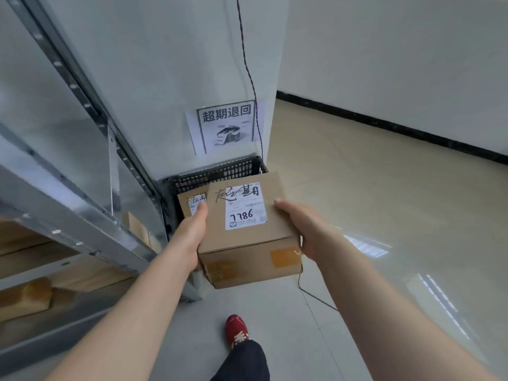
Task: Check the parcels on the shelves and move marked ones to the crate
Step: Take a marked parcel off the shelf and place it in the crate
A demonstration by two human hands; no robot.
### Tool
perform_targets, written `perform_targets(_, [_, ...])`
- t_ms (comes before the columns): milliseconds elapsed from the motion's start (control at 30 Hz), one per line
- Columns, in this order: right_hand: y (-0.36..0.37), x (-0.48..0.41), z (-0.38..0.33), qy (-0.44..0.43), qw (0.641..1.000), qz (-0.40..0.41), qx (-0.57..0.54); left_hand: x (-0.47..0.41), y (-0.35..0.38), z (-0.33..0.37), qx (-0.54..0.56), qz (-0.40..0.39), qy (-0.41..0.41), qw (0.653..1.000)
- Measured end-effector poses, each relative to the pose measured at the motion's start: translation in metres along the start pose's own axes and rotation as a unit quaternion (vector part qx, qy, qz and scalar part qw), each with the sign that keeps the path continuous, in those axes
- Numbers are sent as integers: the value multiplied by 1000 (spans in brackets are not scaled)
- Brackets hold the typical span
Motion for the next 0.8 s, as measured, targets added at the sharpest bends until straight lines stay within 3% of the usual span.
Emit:
perform_targets(467, [24,-200,-57,9,1000,3,29,-153,85,58,-18,76,-23,997])
perform_targets(800, [48,-342,-56,-33,995,-6,93,-265,145,48,-17,112,-52,992])
Point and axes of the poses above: each hand's wrist, its own x-axis away from the middle knuckle, its own y-axis out of the palm, z = x × y, the point moved 2 cm from there along -x, towards the middle knuckle, and after that the axes turned 8 degrees about z, right-handed, at the moved point
